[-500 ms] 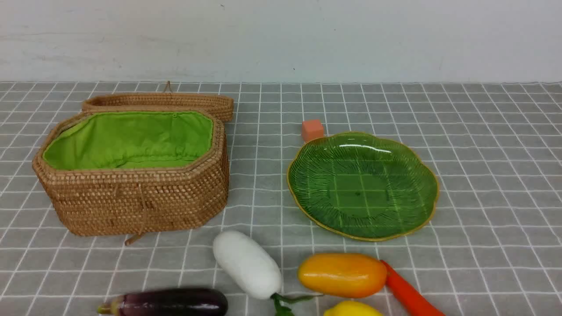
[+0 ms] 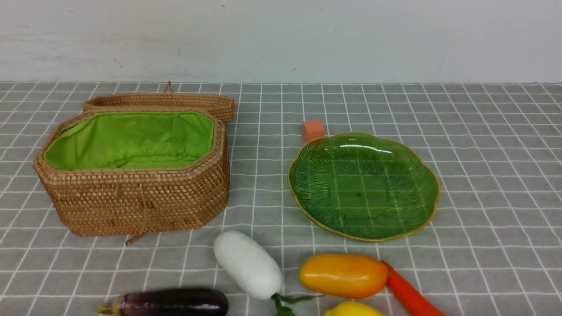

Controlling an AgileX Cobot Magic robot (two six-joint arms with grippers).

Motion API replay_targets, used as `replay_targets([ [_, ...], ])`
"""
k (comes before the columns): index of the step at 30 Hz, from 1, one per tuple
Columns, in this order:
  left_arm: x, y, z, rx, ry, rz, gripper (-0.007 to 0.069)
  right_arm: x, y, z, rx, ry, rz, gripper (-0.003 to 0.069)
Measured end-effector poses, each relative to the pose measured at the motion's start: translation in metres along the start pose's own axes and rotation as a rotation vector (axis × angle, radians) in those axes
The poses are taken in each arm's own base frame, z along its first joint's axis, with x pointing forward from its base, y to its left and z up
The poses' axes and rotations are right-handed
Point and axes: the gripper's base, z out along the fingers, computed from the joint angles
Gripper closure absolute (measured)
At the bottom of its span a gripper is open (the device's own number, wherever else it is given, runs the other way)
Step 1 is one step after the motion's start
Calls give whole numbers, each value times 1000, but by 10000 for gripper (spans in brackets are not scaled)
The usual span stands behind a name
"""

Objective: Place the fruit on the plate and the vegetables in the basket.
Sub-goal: Use the left arm to grab an eggplant and put it into the left basket

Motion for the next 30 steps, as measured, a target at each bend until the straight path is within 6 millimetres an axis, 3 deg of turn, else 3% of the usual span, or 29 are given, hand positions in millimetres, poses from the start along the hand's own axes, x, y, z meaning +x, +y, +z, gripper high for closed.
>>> replay_targets([
  [19, -2, -1, 0, 13, -27, -36, 386, 0, 0, 0, 0, 0, 0, 418],
  [23, -12, -4, -1, 55, -134, -146, 386, 0, 0, 0, 0, 0, 0, 418],
  [28, -40, -6, -9, 130, -444, -289, 386, 0, 0, 0, 0, 0, 0, 418],
  [30, -44, -5, -11, 138, -491, -300, 386, 0, 0, 0, 0, 0, 0, 418],
])
